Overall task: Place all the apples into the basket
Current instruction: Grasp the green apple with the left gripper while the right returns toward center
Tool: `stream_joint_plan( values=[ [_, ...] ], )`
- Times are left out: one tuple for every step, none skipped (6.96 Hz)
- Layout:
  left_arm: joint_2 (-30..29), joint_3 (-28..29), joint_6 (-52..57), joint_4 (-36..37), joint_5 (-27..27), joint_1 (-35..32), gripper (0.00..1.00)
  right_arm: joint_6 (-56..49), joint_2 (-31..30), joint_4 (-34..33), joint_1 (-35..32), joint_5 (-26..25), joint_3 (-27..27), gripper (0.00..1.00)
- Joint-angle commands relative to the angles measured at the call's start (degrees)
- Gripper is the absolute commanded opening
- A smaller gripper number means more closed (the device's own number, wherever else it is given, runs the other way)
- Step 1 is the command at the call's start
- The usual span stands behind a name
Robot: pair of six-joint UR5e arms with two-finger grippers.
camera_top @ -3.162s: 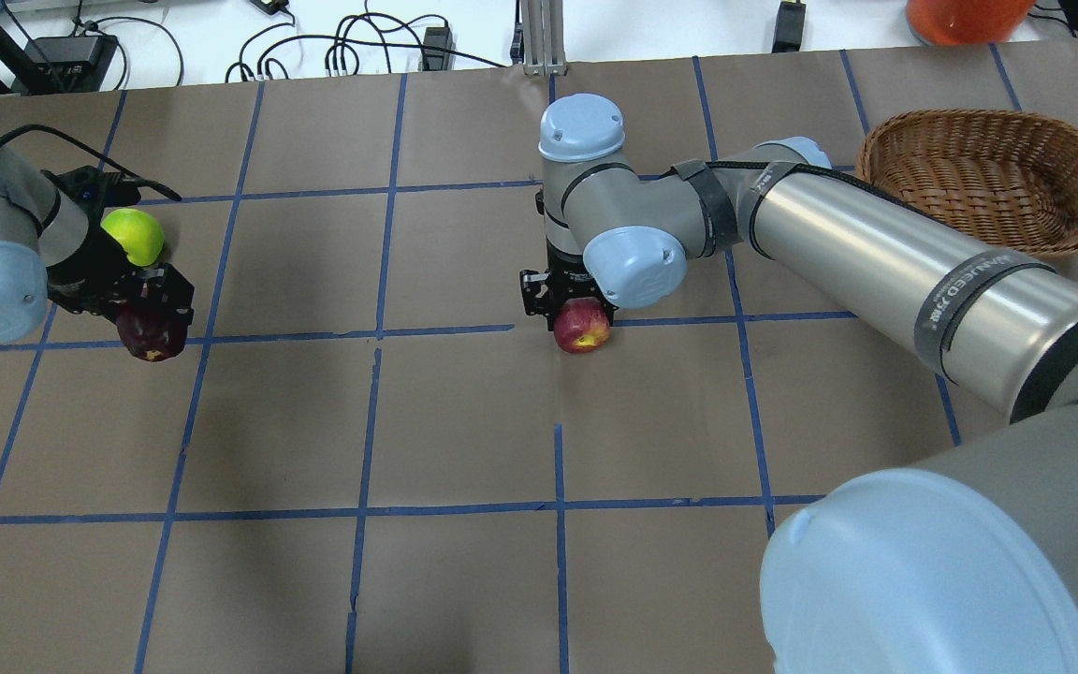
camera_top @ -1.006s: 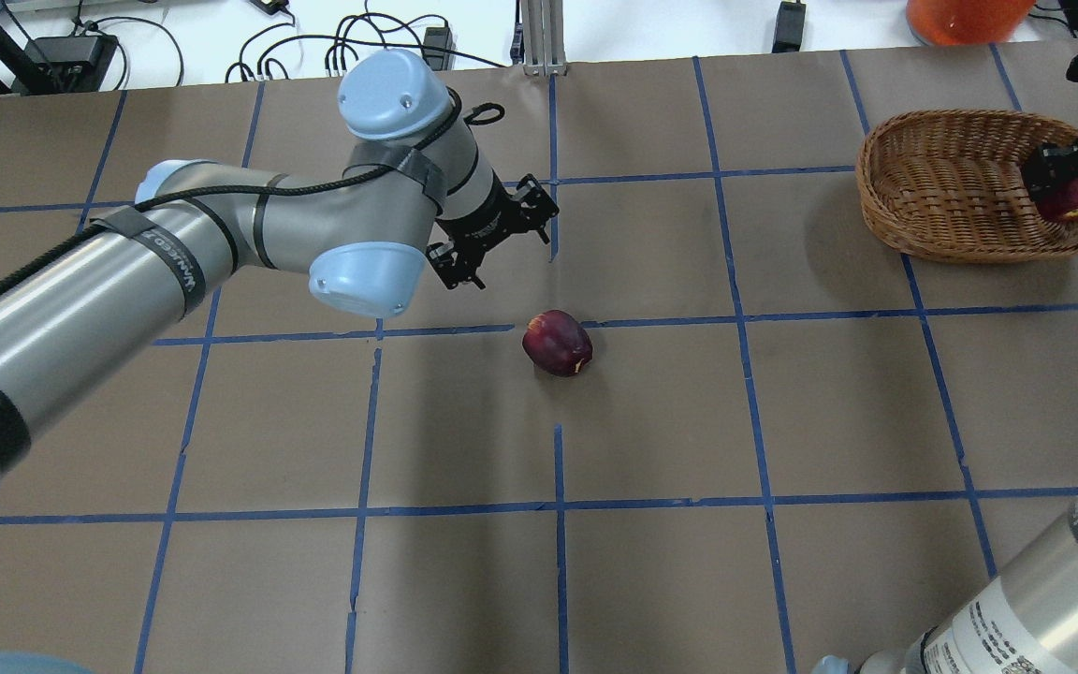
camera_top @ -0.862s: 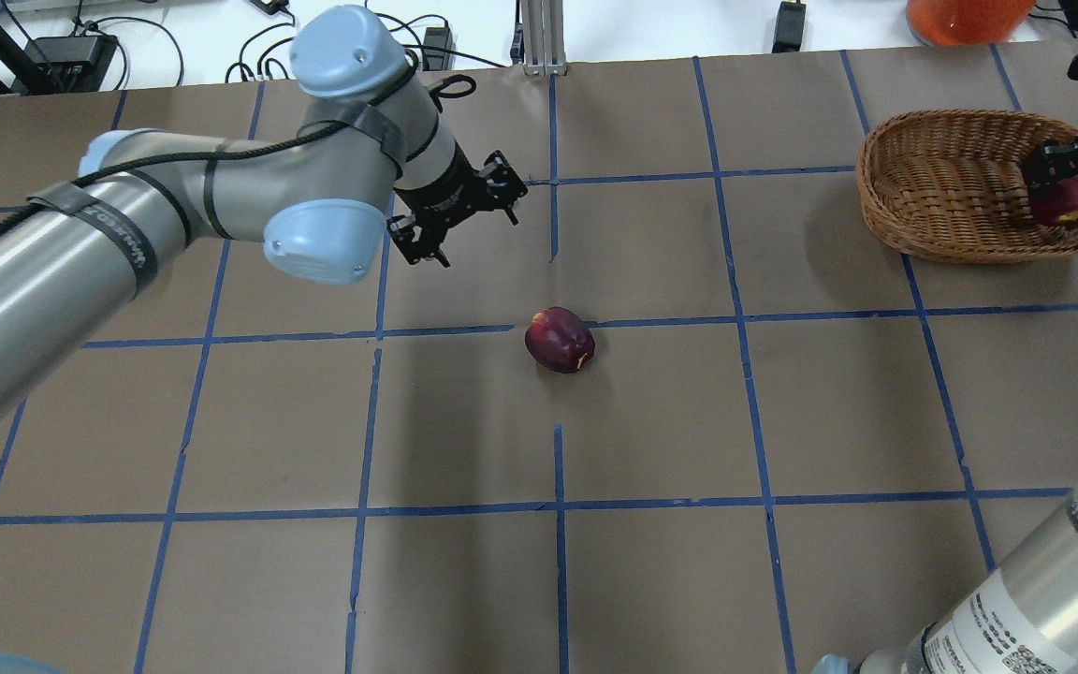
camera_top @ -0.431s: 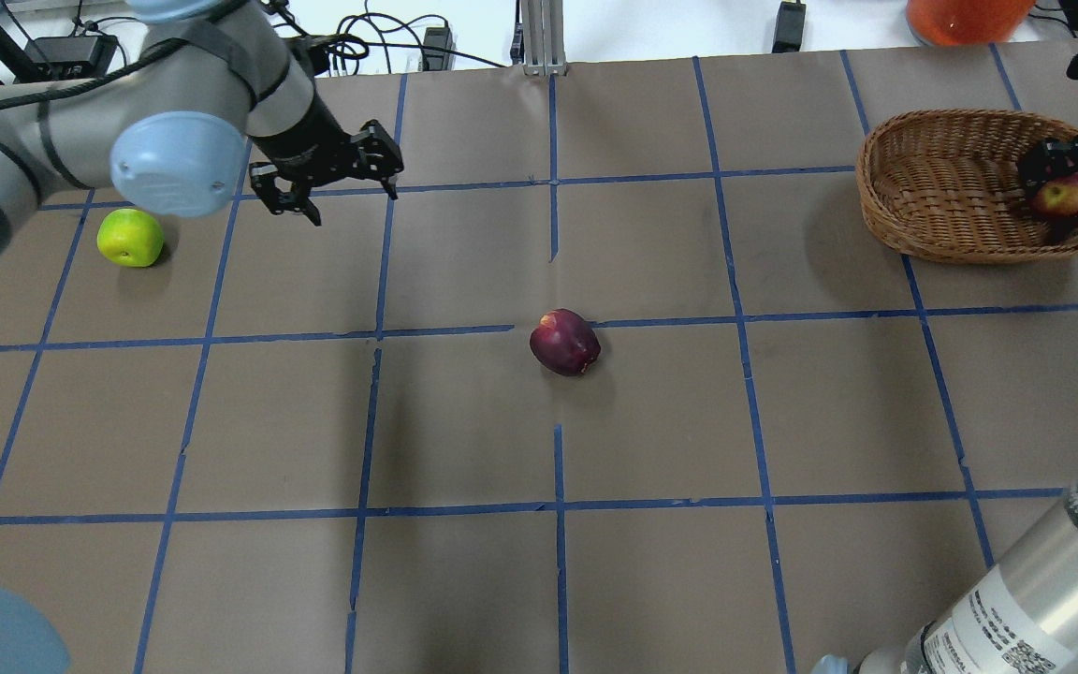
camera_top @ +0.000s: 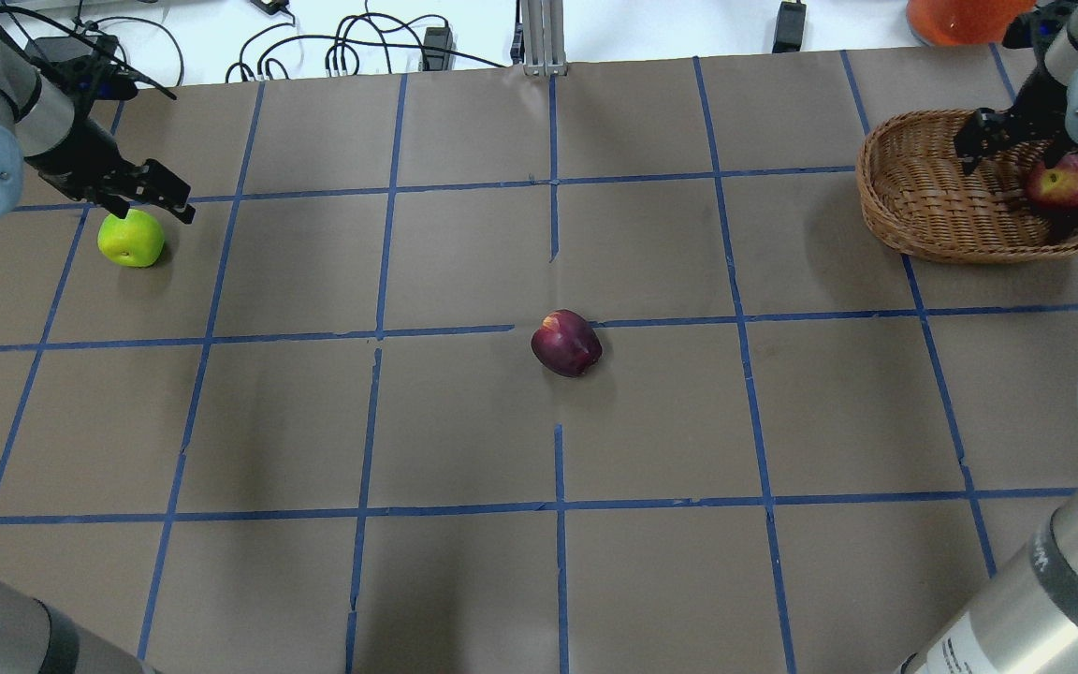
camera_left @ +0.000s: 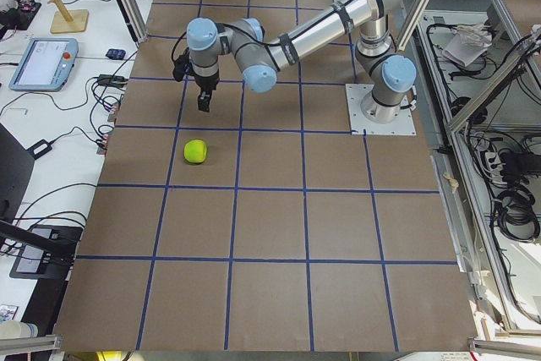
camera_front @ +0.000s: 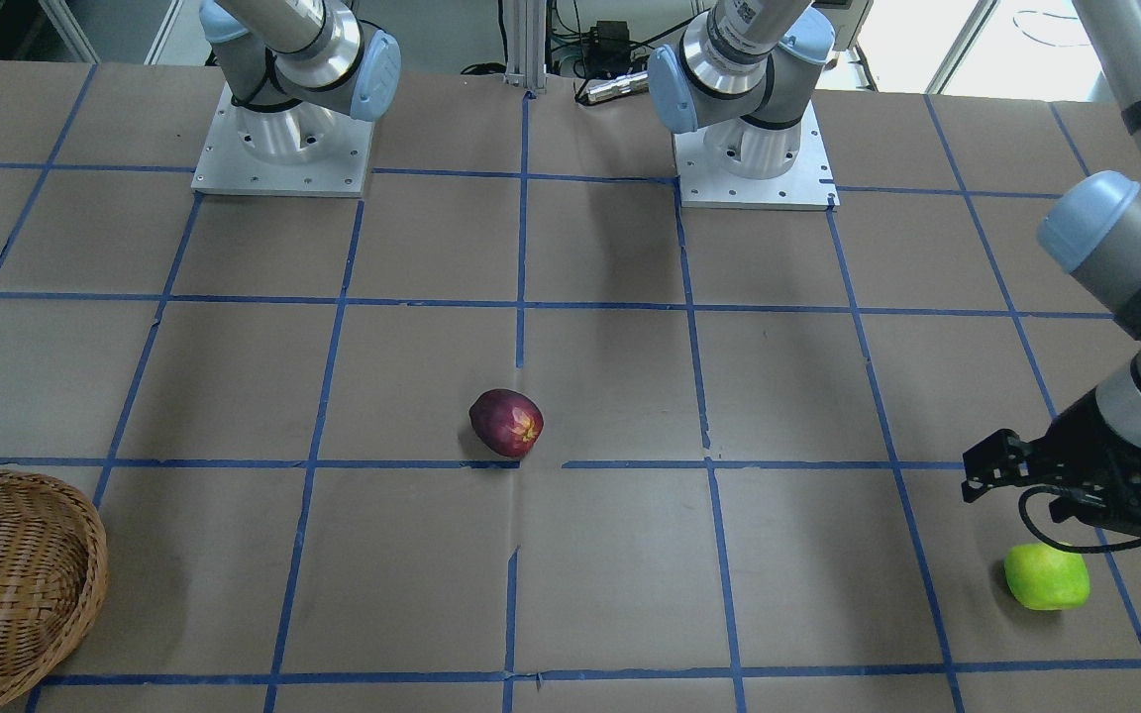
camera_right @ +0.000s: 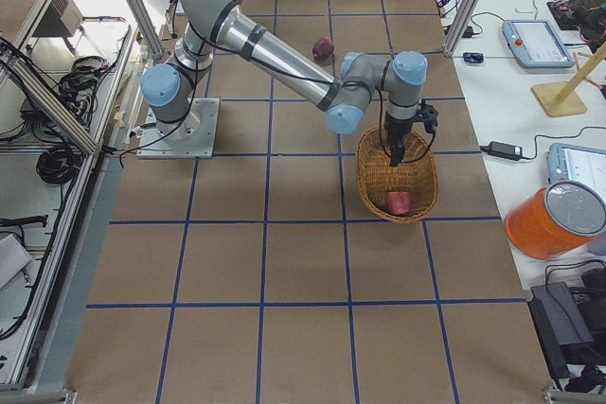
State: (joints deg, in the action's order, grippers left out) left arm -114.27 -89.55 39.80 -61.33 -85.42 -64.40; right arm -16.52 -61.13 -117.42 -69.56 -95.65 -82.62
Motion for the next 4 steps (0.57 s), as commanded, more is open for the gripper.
stream_joint_plan(
  values=[
    [-6.8,3.7,6.5,5.0,-5.4,2.6,1.0,14.4,-3.9,9.2,-12.2,2.2,-0.6,1.0],
    [-9.5,5.9,7.0,5.0,-5.7,2.6,1.0,19.8,-4.7,11.2,-17.7,4.4,-1.1,1.0],
    [-11.3,6.4,7.0,5.0,-6.0,2.6,1.0,20.6,-5.8,11.9,-23.7,6.2,-3.1,1.0],
    [-12.3,6.5,6.9,5.1,-6.0,2.6,1.0,23.7,-6.1,11.4,-28.5,6.4,-4.6,1.0]
  ],
)
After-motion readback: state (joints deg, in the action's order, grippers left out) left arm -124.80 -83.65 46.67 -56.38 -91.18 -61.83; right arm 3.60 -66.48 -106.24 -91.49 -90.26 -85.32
